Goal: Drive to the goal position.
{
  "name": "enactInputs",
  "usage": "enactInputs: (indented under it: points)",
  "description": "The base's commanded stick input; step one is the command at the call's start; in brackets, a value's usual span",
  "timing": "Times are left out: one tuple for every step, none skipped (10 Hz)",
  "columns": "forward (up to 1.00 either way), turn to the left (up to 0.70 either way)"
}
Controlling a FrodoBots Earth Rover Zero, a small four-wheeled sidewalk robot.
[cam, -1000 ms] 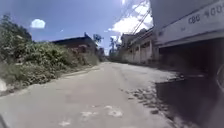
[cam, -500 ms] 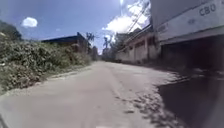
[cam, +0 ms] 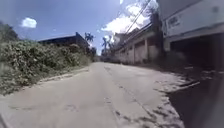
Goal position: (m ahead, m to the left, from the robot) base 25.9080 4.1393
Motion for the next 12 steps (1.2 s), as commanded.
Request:
enactInputs:
  points:
    - [0.85,0.0]
    - [0.85,-0.04]
    - [0.85,-0.16]
    - [0.85,-0.29]
    - [0.85,-0.34]
    - [0.85,-0.34]
    - [0.85,-0.34]
    - [0.85,-0.33]
    - [0.85,-0.32]
    - [0.85,-0.29]
    - [0.85,-0.3]
    - [0.85,-0.31]
